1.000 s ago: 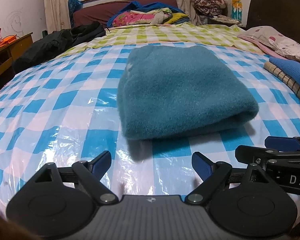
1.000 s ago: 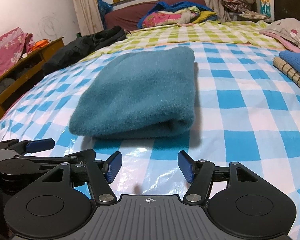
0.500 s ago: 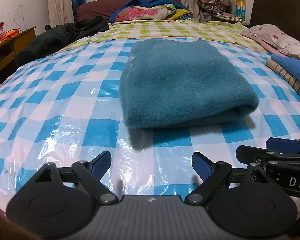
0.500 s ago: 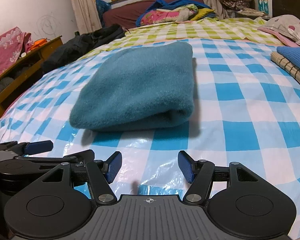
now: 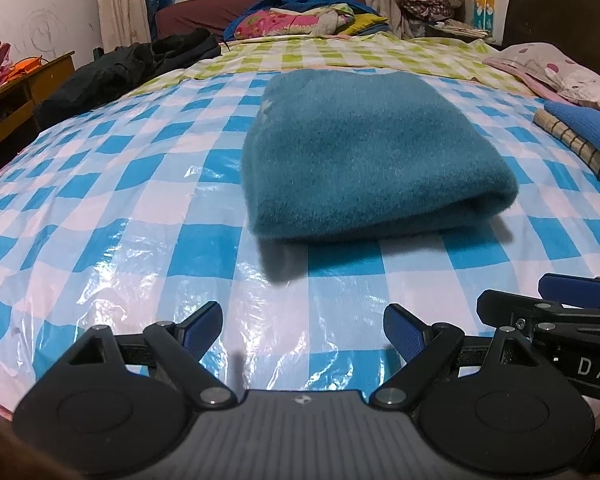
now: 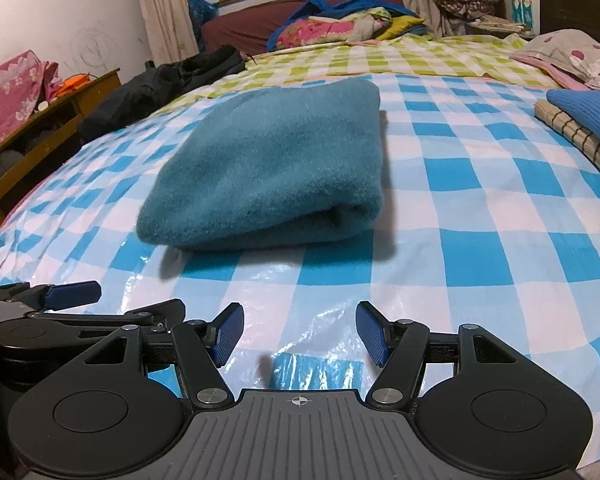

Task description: Fold small clothes

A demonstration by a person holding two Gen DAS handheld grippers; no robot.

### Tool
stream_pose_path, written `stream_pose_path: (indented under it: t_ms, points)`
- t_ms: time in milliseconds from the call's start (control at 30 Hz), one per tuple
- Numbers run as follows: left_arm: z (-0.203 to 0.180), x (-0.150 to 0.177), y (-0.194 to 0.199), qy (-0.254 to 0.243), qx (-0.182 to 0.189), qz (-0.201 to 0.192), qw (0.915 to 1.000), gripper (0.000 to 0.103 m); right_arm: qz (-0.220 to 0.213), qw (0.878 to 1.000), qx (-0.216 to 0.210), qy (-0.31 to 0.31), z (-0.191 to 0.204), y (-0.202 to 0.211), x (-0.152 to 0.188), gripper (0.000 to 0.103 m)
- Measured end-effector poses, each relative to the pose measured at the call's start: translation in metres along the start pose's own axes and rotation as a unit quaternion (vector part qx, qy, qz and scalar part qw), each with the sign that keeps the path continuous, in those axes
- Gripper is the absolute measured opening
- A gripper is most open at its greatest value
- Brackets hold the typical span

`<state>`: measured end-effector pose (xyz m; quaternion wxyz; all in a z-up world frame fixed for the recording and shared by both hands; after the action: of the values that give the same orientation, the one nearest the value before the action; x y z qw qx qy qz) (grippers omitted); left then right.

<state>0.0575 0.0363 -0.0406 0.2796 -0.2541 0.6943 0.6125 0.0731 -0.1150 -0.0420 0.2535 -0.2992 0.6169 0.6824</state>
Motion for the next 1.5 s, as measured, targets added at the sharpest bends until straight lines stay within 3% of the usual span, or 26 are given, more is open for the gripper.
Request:
stream_pose_path:
  t_ms: [1500]
  points:
    - [0.000, 0.016, 0.002, 0.023, 0.016, 0.007, 0.9996, 0.093, -0.009, 0.999, 0.043, 0.003, -0.007, 0.000, 0.017, 0.066]
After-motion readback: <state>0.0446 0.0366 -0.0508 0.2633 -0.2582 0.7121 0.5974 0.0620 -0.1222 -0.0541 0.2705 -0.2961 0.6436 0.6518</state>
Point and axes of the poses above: each gripper's, at about its wrist camera, not at the fingertips, and y roughly against the way its jaws point, z to its left, x to its underside, the point moved 7 cm from there along -y, roughly the way its jaws point, and after that the axes turned 10 degrees about x, right-handed, at the moved point
